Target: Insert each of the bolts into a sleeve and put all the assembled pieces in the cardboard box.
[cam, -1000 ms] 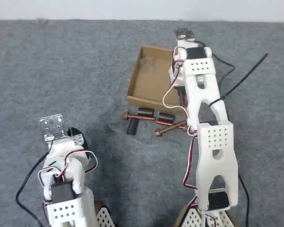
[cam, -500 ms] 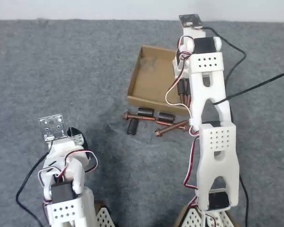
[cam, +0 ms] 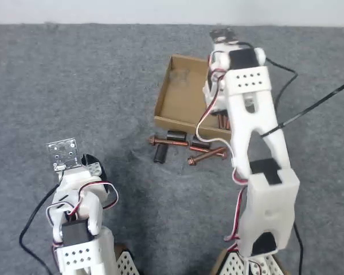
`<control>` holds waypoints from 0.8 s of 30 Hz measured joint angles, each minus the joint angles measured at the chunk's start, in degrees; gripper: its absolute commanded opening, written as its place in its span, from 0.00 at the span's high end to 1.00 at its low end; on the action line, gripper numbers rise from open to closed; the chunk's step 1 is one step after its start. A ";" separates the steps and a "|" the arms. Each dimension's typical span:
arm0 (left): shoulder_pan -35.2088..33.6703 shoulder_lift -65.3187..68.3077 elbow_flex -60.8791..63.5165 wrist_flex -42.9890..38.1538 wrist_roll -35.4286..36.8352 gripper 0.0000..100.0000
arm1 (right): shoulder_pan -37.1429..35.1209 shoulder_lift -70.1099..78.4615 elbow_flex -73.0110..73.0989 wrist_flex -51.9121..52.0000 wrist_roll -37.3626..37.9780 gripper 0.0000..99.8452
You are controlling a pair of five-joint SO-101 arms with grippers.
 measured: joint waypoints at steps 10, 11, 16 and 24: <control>0.00 0.00 0.00 0.00 0.00 0.99 | -10.29 -14.33 17.58 0.00 -5.10 0.99; 0.00 0.00 0.00 0.00 0.00 0.99 | -11.25 -15.03 18.73 0.00 -6.24 0.99; 0.00 0.00 0.00 0.00 0.00 0.99 | -16.53 -15.56 25.41 -1.76 -10.55 0.99; 0.00 0.00 0.00 0.00 0.00 0.99 | -19.34 -15.56 34.99 -13.19 -7.38 0.99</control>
